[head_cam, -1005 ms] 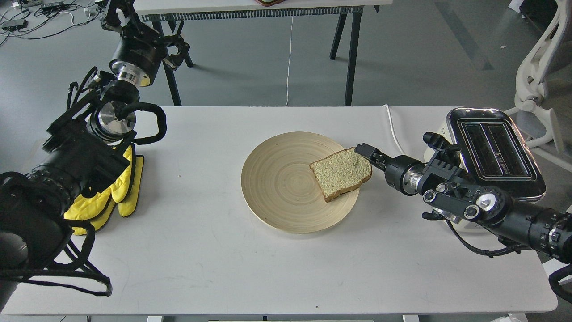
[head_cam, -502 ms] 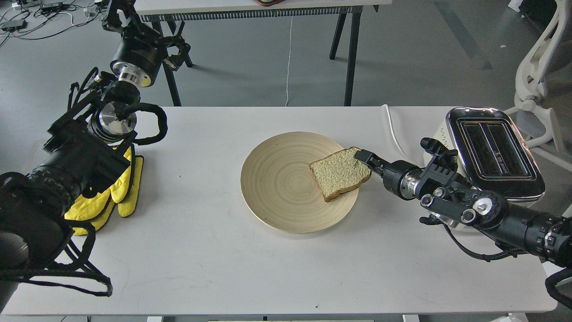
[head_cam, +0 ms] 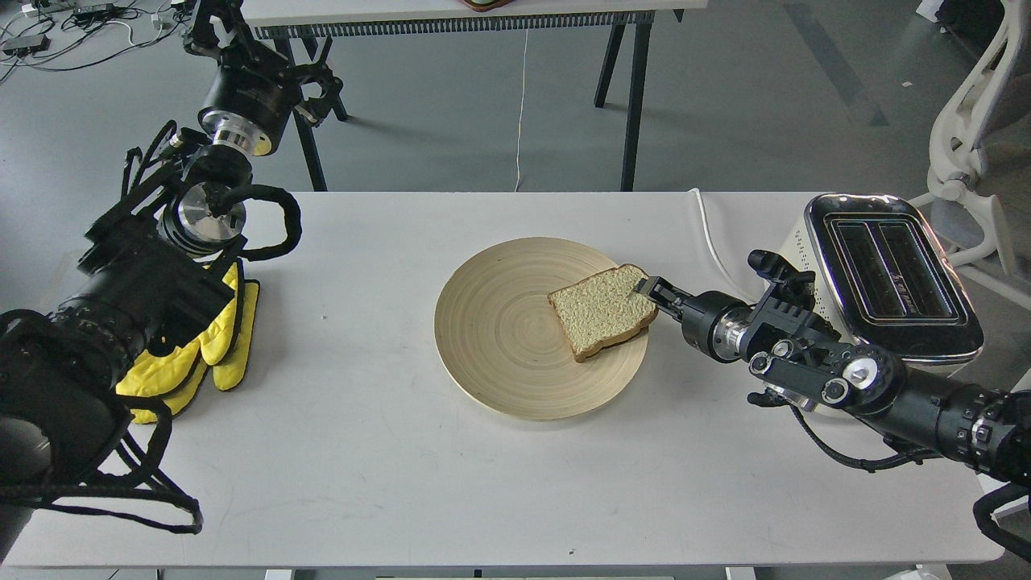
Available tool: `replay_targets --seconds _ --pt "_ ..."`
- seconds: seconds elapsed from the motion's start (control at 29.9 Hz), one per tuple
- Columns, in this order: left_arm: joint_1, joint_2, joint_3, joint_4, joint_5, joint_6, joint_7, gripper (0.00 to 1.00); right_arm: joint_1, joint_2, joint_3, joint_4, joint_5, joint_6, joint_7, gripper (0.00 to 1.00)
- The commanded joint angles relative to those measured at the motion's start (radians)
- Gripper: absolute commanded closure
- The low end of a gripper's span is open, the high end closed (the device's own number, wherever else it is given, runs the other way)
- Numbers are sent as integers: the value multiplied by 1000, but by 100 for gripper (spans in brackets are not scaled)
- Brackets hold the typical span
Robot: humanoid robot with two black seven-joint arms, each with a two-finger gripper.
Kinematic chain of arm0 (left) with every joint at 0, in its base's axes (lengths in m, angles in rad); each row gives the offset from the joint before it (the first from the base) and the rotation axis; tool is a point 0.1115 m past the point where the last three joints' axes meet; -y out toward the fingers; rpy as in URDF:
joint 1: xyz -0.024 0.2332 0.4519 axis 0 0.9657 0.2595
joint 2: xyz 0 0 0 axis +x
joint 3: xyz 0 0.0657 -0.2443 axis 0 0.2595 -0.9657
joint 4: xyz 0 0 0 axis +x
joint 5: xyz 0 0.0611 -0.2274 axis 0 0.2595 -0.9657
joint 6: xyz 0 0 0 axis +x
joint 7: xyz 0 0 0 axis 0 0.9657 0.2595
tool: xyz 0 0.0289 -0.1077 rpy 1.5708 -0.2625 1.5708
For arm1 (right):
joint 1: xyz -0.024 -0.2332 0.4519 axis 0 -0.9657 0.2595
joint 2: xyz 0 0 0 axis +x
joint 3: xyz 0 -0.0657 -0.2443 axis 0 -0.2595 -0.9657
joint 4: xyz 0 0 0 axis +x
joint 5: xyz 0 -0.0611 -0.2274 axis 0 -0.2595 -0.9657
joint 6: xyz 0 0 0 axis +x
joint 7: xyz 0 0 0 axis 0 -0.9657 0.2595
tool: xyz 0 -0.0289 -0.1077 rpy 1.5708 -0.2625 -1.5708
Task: Put bread in toaster with right arm
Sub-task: 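Close the right gripper on the edge of the bread slice, then lift the bread slice up and over the toaster with the right gripper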
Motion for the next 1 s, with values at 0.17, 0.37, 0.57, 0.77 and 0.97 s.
replay_targets --seconds 0.17,0.37,0.57,0.77,0.97 --pt "0 0 0 0 0 0 0 0 11 -13 12 14 10 -17 -9 100" --pt "0 -2 0 0 0 0 0 0 99 -104 15 118 11 -63 -7 100" --pt "0 -3 0 0 0 0 0 0 244 -293 15 331 11 -66 -21 100" --pt "0 -3 0 0 0 0 -1 0 401 -534 13 500 -2 -64 -49 100" --pt "0 -3 0 0 0 0 0 0 535 -801 -2 630 -114 -52 -115 100"
